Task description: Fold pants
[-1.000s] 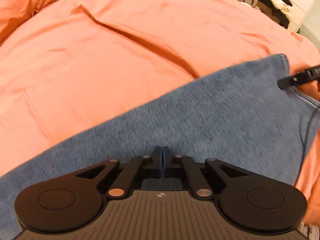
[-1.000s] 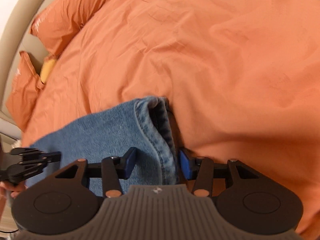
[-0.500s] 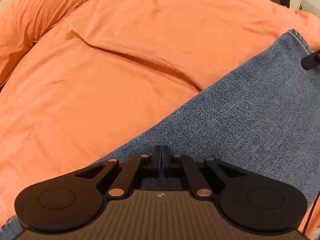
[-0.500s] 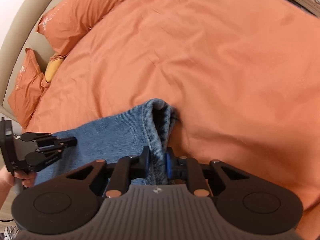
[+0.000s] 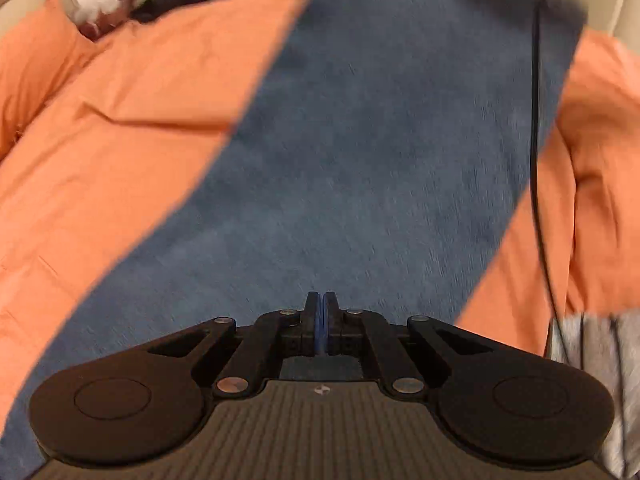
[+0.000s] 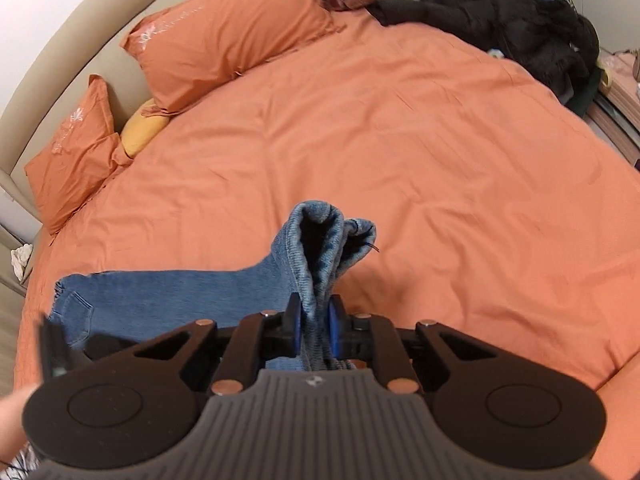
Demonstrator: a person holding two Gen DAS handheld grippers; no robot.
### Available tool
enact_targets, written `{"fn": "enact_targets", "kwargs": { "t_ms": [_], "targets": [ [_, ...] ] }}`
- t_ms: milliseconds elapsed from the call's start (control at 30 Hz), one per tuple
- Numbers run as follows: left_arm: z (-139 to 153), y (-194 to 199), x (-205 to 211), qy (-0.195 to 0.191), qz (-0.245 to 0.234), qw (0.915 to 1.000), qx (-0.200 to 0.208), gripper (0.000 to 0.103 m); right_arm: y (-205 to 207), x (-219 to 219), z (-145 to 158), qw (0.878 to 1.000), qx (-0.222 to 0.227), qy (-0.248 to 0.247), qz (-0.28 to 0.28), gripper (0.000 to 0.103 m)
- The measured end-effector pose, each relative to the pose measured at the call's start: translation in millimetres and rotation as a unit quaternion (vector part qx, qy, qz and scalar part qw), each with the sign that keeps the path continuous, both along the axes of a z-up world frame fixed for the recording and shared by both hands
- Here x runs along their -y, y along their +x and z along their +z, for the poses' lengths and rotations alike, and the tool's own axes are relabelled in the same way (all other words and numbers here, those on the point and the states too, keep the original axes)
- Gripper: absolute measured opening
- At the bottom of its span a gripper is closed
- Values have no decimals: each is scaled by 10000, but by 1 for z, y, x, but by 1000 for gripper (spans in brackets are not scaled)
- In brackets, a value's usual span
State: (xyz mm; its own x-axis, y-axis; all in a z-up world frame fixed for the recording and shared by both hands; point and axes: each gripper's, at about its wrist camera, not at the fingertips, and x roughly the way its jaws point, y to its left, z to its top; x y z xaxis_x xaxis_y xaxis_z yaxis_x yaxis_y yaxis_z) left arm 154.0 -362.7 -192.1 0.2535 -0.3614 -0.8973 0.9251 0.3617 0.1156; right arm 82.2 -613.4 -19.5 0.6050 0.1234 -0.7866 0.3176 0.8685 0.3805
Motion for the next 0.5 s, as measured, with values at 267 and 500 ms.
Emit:
{"fn": "enact_targets", "kwargs": {
  "t_ms": [267, 500],
  "targets": [
    [1, 5, -24, -413, 577, 9966, -424, 1, 36, -68, 55, 10000, 86, -2, 22, 9],
    [50, -3, -107, -668, 894, 9938, 18, 2, 88, -158, 81, 9983, 194, -41, 543, 9]
  ]
}}
